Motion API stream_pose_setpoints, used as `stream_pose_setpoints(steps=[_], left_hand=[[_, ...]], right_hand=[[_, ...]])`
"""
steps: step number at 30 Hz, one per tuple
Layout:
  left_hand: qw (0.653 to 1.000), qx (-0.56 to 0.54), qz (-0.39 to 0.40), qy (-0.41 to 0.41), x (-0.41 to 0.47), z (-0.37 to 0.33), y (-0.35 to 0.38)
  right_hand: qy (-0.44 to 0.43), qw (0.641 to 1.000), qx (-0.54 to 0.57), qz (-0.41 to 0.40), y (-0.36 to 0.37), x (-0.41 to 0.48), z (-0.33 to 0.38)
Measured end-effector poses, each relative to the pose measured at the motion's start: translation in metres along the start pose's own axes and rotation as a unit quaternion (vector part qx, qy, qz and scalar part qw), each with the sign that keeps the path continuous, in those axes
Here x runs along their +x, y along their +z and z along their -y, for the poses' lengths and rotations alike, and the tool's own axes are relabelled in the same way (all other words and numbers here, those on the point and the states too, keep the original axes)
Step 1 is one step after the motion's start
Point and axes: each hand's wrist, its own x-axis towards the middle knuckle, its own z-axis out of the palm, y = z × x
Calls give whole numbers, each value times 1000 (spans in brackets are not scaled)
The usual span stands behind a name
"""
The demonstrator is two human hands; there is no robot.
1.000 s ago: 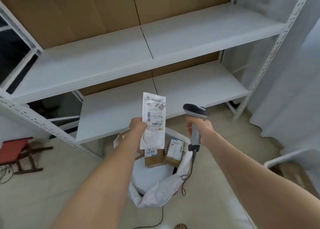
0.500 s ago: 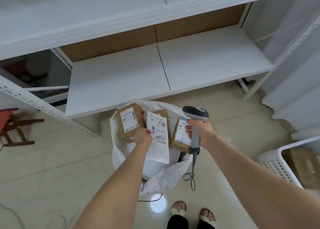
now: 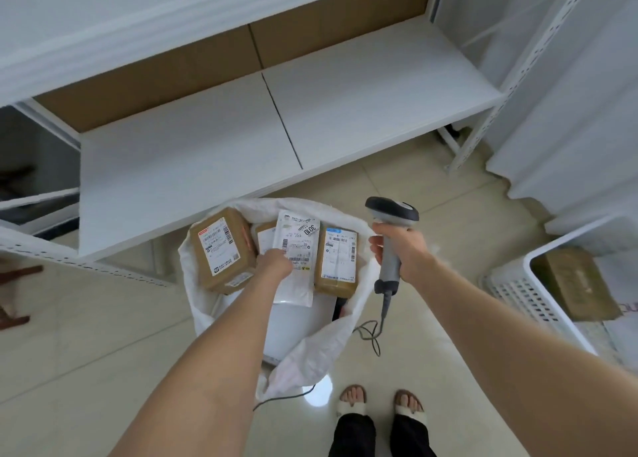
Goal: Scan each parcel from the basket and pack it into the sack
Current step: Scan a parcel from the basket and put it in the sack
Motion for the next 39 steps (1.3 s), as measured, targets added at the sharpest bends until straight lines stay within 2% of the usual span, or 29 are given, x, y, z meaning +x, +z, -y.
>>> stream_pose_setpoints(steps=[3, 7, 13, 17, 20, 27, 33, 39], left_hand=[[999, 23, -20, 32, -24, -45, -23], [991, -23, -45, 121, -70, -139, -35], [966, -11, -76, 249, -155, -277, 2], [948, 23, -73, 310, -217, -359, 62], [940, 64, -62, 329, -260, -418, 118], [916, 128, 11, 380, -344, -521, 265], [899, 186, 57, 392, -354, -565, 359], [890, 226, 90, 384, -321, -609, 444]], right_hand=[[-14, 999, 41, 0, -17, -19, 18], [-35, 994, 104, -7, -56, -51, 45], [-65, 978, 190, -57, -160, -88, 79], [-61, 958, 260, -103, -256, -102, 89], [-39, 930, 351, -100, -334, -109, 91], [-40, 878, 445, -172, -504, -115, 76], [-9, 850, 467, -243, -606, -87, 51], [23, 831, 482, -279, -683, -27, 31]])
